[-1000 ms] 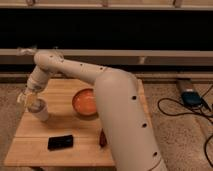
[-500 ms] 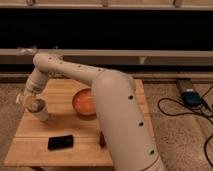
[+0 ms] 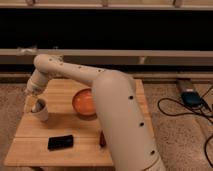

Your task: Place the white sponge in the ceramic cup

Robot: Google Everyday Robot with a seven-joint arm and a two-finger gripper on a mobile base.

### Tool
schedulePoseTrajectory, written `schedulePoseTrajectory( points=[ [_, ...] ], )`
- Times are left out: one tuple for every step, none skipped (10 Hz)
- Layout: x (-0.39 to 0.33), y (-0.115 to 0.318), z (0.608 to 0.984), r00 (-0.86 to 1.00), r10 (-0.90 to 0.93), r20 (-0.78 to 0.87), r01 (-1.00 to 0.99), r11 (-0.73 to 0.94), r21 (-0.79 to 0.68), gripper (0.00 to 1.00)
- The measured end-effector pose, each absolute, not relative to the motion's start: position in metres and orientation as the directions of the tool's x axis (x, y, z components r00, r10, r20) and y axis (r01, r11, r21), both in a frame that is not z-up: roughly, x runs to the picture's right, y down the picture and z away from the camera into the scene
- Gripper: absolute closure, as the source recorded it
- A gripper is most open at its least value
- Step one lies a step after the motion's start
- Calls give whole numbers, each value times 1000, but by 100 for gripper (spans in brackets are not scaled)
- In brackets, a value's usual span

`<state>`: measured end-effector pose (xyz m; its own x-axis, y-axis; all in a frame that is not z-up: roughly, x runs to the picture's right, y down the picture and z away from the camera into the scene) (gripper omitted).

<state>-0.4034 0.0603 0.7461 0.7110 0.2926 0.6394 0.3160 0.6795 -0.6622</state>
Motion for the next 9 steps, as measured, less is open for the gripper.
schedulePoseTrajectory(
  points=[
    [-398,58,746,712,301,634,301,686,-663,20],
    [-389,52,745,713,309,630,283,695,-661,20],
    [-382,46,743,712,316,627,271,700,-661,20],
    [-371,39,741,712,319,626,271,697,-664,20],
    [-364,34,740,713,309,629,284,693,-663,20],
    [-359,32,738,715,302,631,296,687,-664,20],
    [-360,32,738,714,301,632,298,686,-663,20],
    [-361,33,737,714,300,633,299,686,-663,20],
    [-361,33,737,714,300,633,300,686,-663,20]
  ],
)
